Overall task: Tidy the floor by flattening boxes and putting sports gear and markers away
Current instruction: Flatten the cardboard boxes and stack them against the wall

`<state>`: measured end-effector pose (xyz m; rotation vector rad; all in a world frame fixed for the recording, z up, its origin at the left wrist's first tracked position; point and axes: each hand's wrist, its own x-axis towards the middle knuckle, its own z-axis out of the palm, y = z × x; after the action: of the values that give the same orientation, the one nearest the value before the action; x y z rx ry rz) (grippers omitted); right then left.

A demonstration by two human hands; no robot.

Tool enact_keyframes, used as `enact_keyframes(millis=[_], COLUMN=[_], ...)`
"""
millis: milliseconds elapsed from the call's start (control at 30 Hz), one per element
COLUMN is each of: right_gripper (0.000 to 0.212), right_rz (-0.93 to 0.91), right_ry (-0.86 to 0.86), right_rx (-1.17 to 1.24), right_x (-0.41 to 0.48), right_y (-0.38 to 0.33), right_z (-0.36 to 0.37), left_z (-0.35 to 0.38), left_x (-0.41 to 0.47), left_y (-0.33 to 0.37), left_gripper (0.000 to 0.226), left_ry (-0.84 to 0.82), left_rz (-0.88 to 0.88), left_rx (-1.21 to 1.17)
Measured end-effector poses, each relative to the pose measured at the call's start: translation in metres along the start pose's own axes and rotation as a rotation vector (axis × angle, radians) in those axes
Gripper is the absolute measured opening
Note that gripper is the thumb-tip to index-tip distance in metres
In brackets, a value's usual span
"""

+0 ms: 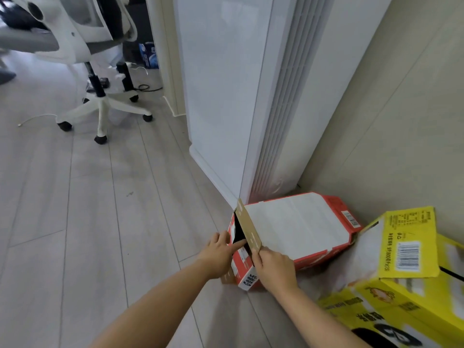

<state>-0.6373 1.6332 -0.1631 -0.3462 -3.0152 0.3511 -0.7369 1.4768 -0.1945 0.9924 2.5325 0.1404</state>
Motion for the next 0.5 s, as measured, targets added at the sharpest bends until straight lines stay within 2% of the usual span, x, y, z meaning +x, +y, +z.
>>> enact_keyframes(millis=[67,167,300,433,500], right_gripper=[0.042,0.04,0.038,0.037,0.04], right_rz=[0.0,-0.009,-0.039,-0.067,-0.062], right_ry=[0.004,0.0,-0.002,-0.035,-0.059], right_rx=[-0.002,-0.025,0.0,0.019,0.036], right_x=[-0.001,-0.003,-0.002,-0.003,-0.004], right_y=[0.0,-0.002,-0.018,-0.043,-0.053], right_z=[0.002,0.007,0.011,0.024,0.028], left_z=[0.001,0.003,0.012,0.036,0.044], left_x=[0.004,0.001,-0.024,-0.049,-0.056], left_y=[-0.001,-0.005,-0.023,-0.053,-0.066], left_gripper=[0.068,0.042,0.031,0.014,0.016], left_ry=[0.019,0.115,0.148,0.142,0.144], left_rz=[-0.007,-0.002,0.02,0.205,0.26], left_rx=[0.027,0.056,0.049,0.207,0.252])
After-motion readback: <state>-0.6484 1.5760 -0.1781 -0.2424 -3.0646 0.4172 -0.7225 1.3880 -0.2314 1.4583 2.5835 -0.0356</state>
